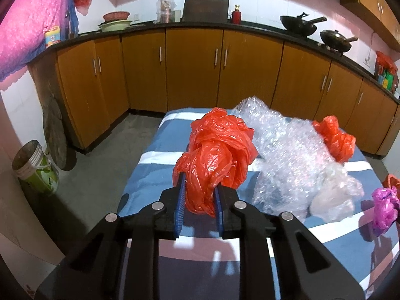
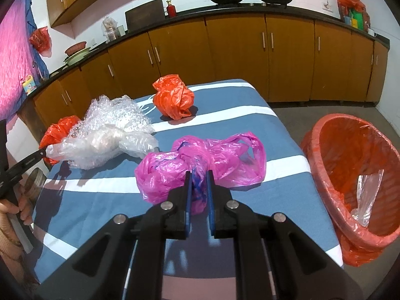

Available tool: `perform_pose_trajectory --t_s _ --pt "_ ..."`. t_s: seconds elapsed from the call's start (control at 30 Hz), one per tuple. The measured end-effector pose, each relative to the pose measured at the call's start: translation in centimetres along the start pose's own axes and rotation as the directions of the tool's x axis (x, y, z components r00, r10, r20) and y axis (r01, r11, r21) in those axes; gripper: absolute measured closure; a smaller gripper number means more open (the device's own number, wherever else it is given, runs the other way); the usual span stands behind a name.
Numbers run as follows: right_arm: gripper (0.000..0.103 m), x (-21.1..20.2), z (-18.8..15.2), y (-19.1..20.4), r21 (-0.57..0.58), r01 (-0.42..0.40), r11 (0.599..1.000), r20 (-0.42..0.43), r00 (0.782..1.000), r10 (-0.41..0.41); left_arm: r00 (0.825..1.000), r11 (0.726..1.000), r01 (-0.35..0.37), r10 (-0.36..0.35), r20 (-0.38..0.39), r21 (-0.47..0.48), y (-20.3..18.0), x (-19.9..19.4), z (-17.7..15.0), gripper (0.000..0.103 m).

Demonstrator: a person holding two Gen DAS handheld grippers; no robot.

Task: Collect trash
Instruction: 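Close the left tool on the large red bag while the right tool holds the pink bag, then carry both bags over the wastebasket and open both tools to drop them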

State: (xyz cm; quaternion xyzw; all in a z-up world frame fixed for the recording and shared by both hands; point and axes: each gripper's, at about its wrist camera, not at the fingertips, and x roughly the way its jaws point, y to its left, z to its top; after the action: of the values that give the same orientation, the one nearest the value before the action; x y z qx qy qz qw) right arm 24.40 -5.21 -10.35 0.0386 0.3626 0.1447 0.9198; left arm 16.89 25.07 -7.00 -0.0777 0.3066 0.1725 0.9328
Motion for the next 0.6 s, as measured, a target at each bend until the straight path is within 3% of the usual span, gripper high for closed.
perform_pose_trajectory --t_s 0.3,0.6 --pt "0.091 -1.7 0.3 -0.6 0.017 0.009 1.0 0.035 0.999 -0.01 0.997 0.998 0.058 -0.059 0.052 0.022 -1.8 -2.9 1.3 0.083" --pt "0.091 -4.0 0.5 -2.2 0.043 0.037 0.998 0.076 0.996 -0.041 0.982 0.982 0.17 -0.176 0.073 0.082 -6.2 -5.5 1.8 0.083"
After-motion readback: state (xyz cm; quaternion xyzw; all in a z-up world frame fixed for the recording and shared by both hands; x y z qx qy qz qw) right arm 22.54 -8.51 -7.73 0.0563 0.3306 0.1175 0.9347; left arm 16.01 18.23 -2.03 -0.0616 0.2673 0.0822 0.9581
